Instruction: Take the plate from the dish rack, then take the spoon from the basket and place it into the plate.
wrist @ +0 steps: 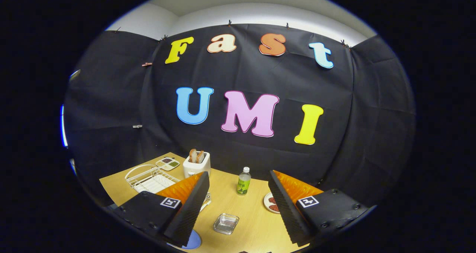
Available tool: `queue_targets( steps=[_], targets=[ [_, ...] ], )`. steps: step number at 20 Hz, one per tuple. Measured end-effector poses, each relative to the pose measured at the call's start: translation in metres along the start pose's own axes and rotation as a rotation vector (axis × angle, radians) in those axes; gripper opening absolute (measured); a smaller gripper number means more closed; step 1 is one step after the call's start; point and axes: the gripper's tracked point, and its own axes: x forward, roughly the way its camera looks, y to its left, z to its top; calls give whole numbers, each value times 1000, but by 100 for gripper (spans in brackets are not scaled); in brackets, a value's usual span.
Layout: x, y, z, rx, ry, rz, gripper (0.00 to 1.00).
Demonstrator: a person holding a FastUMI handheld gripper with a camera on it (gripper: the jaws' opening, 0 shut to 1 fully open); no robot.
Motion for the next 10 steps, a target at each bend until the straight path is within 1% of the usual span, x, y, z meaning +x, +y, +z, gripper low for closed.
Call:
queue_targets(
  steps=[3,10],
  targets=[
    [2,-3,-6,-18,-7,20,98],
    [22,12,-26,-23,8,134,98]
  ],
)
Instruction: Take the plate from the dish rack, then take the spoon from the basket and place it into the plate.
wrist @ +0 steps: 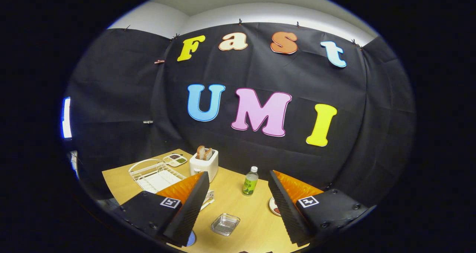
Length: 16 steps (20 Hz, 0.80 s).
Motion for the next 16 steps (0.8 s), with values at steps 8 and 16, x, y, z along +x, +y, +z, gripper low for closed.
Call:
queue_targets(
  steps=[8,16],
  targets=[
    [8,33,5,-35,-38,153,98],
    [-5,48,7,-39,-64,226,98]
  ],
)
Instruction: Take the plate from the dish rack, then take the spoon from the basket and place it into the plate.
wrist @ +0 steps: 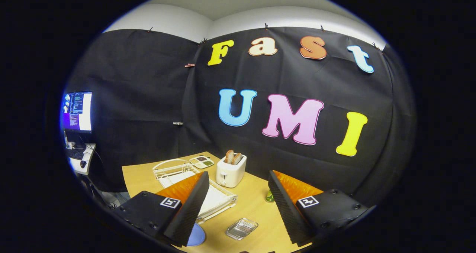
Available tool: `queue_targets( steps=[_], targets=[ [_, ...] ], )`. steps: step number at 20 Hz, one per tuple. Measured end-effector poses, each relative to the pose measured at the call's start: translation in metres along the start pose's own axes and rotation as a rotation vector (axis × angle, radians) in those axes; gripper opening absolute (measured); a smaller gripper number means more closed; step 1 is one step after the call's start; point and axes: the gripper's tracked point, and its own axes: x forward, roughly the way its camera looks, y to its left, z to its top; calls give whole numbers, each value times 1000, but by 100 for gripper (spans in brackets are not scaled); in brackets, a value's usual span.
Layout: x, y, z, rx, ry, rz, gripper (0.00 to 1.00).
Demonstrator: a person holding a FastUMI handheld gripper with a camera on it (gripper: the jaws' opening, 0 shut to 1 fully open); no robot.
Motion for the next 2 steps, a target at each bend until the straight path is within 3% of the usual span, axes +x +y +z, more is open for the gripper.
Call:
queue_targets(
  steps=[2],
  targets=[
    [-3,0,-2,7,0,3,98]
  ],
)
